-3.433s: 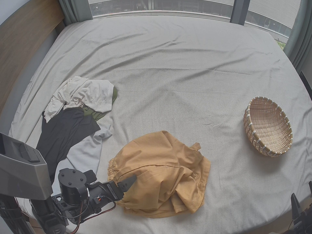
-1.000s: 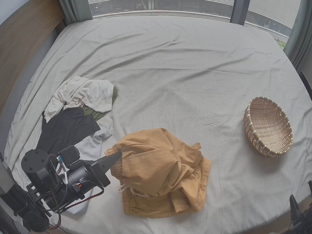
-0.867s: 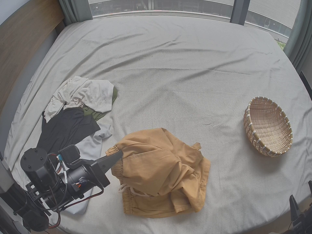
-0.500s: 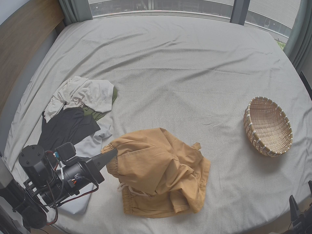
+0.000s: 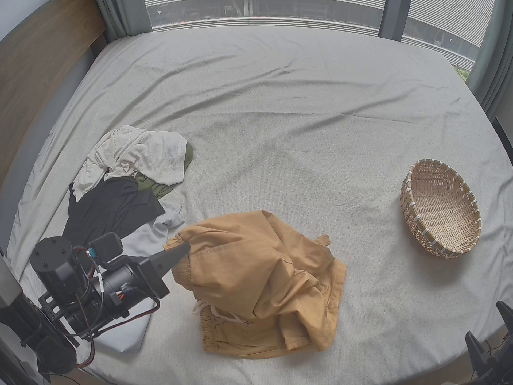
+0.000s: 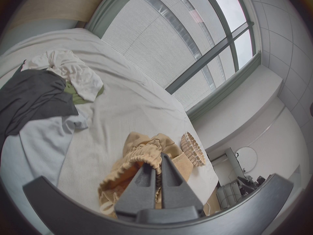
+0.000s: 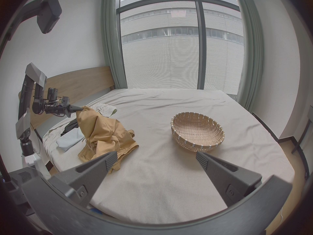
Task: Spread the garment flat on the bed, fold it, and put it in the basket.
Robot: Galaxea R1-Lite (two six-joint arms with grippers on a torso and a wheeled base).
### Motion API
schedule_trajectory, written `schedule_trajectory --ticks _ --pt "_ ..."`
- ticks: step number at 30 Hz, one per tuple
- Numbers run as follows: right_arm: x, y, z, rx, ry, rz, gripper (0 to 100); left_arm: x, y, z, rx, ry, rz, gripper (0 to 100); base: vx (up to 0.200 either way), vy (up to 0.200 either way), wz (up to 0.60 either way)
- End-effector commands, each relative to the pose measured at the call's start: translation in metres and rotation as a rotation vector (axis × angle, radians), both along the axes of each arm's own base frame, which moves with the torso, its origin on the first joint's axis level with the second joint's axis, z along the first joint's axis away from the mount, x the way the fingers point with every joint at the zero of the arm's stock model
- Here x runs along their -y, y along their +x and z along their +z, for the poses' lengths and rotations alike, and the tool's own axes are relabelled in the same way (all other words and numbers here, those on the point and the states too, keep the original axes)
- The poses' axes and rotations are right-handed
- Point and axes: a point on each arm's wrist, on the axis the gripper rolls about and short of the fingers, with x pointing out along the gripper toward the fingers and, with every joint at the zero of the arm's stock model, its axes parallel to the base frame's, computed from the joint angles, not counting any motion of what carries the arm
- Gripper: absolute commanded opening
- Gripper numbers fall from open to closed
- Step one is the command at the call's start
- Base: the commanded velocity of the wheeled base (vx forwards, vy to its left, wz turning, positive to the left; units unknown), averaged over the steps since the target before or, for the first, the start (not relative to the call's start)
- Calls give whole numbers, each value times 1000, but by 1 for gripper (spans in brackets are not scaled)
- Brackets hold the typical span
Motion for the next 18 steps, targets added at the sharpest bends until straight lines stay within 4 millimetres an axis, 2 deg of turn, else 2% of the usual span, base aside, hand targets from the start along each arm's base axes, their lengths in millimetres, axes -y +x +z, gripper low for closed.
schedule_trajectory --ticks 1,4,5,7,8,9,10,11,12,15,16,18 --pt "0 0 -4 -7 -1 -13 100 -8 6 12 58 -23 46 0 0 0 0" --pt "0 0 -4 -2 1 -13 100 -11 8 15 78 -15 61 0 0 0 0" --pt "0 -1 12 73 28 -13 100 -13 9 15 83 -14 70 0 0 0 0" --pt "1 -9 97 340 120 -30 100 -14 7 14 76 -11 68 0 0 0 0" --pt "1 -4 135 387 135 -55 100 -14 7 13 70 -8 67 0 0 0 0" --pt "1 1 162 402 133 -66 100 -13 8 12 69 -8 64 0 0 0 0" --pt "1 1 176 404 133 -54 100 -12 7 12 67 -7 59 0 0 0 0" --pt "1 1 176 404 133 -54 100 -12 7 12 67 -7 59 0 0 0 0" --pt "-1 11 179 291 130 8 100 -9 5 12 67 -6 44 0 0 0 0" --pt "-14 54 159 1 166 166 100 -8 4 14 74 -11 41 0 0 0 0" --pt "-19 64 151 -87 237 211 100 -8 4 13 72 -8 38 0 0 0 0" --pt "-28 78 151 -196 403 257 100 -7 3 12 69 -5 34 0 0 0 0"
